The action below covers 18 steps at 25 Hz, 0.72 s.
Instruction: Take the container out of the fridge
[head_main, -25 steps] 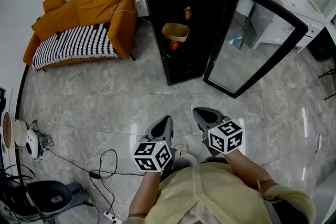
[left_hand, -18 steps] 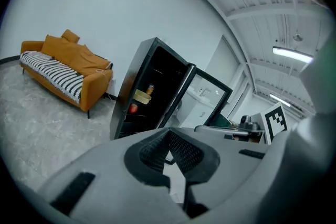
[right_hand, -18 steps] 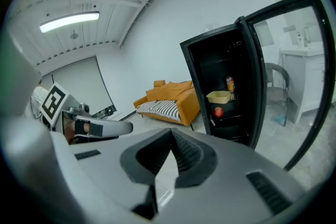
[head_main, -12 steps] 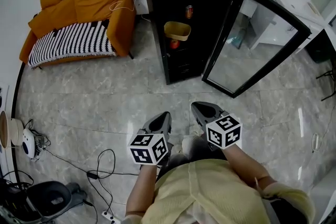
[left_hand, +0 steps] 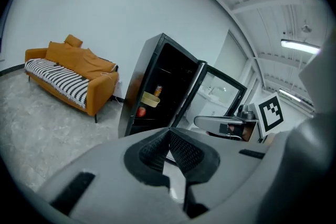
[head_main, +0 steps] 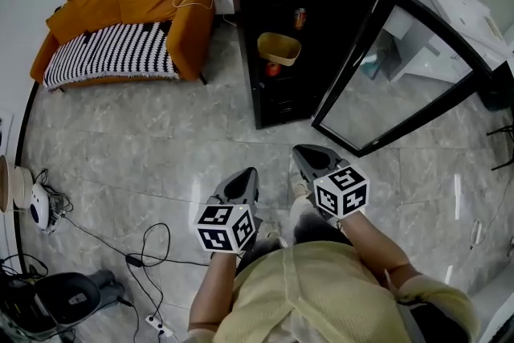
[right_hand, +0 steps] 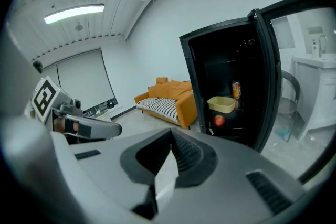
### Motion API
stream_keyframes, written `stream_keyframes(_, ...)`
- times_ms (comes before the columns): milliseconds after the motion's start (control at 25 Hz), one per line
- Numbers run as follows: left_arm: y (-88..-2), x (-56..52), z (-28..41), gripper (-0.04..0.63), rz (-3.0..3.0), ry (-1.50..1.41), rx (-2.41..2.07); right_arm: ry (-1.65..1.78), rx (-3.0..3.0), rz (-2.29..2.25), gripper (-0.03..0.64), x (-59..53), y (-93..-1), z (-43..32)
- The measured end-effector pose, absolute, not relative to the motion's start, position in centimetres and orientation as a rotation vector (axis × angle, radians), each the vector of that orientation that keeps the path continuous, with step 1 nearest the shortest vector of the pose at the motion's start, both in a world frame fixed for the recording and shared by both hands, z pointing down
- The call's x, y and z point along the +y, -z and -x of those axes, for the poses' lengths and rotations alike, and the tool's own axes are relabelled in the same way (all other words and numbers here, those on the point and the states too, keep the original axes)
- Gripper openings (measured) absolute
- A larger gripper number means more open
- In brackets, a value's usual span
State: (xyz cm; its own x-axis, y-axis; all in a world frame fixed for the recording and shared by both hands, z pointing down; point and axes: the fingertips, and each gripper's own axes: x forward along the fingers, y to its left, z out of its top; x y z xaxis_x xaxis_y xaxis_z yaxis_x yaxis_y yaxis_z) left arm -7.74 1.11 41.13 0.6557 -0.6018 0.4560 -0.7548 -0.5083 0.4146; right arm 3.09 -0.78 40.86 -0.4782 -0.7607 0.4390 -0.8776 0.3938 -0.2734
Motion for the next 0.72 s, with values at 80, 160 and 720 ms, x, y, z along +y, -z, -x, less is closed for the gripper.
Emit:
stream_keyframes(80,-41.5,0.0,7.0,0.020,-2.272,-0.337,-1.061,-0.682,-2.416,-1.420,0.028,-2.0,-41.1,-3.7)
stream_keyframes(160,-41.7,-1.3,6.1,0.020,-2.270,-0.335,-1.077,-0.674,-2.417,-1.399,0.028,-3.4,-41.5,-4.5)
stream_keyframes(720,-44.7,-7.9,0.9,0.020,-2.207,-0.379,-1.095,-0.635,-2.397,-1.277,0.028,-10.7,-44.8,-8.5)
